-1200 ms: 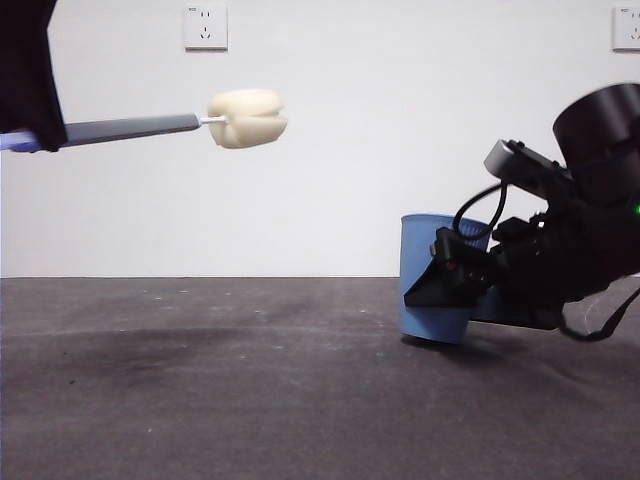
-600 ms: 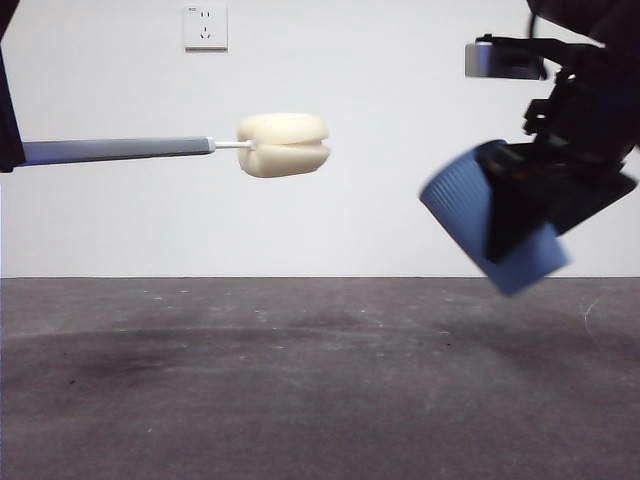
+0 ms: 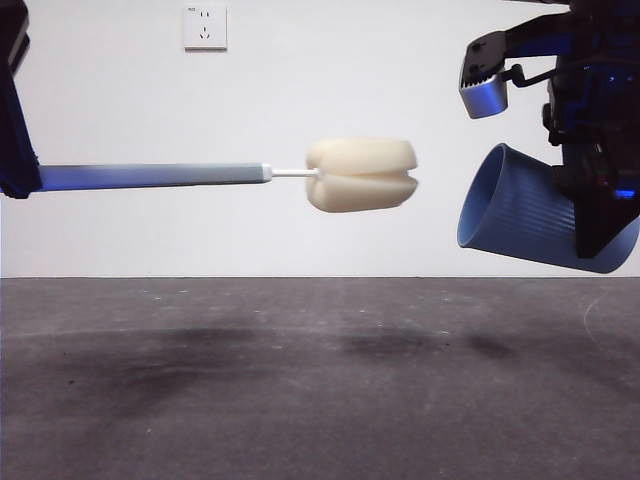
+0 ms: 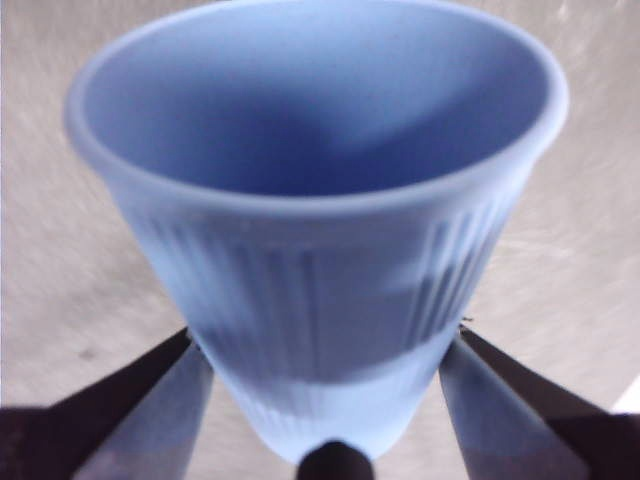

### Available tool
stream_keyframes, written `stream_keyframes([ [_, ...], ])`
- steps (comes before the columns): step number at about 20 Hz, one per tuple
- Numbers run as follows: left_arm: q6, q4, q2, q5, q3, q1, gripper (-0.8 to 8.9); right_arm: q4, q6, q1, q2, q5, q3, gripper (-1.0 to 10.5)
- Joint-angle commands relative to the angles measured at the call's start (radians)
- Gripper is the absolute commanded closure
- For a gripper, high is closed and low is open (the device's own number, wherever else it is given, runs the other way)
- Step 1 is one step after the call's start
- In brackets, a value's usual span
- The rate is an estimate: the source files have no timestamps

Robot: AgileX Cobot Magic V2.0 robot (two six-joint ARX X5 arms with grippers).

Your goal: Pick up the cup brush,pick up the cup,insert the brush into the cup,clean the cup,put the cup brush back,put the cup back to the fixed position on the table

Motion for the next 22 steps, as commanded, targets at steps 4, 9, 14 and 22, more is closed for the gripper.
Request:
stream_keyframes([
  [4,0.01,0.019,0.006,0.004,-0.007,-0.037,8.22,0.048,-0.146,0.069,0.005,0.07,0.003,9.6],
  [9,-0.009,0.037,0.063,0.005,-0.007,-0.075,8.22,0.089,-0.21,0.131,0.01,0.12,0.003,9.6],
  [14,-0.06,0.082,0.156,0.005,0.067,-0.107,8.22,0.093,-0.253,0.198,0.045,0.149,0.003,9.6],
  [22,-0.06,0.119,0.33,0.035,0.185,-0.138,8.22,0.12,-0.264,0.304,0.071,0.153,0.003,9.6],
])
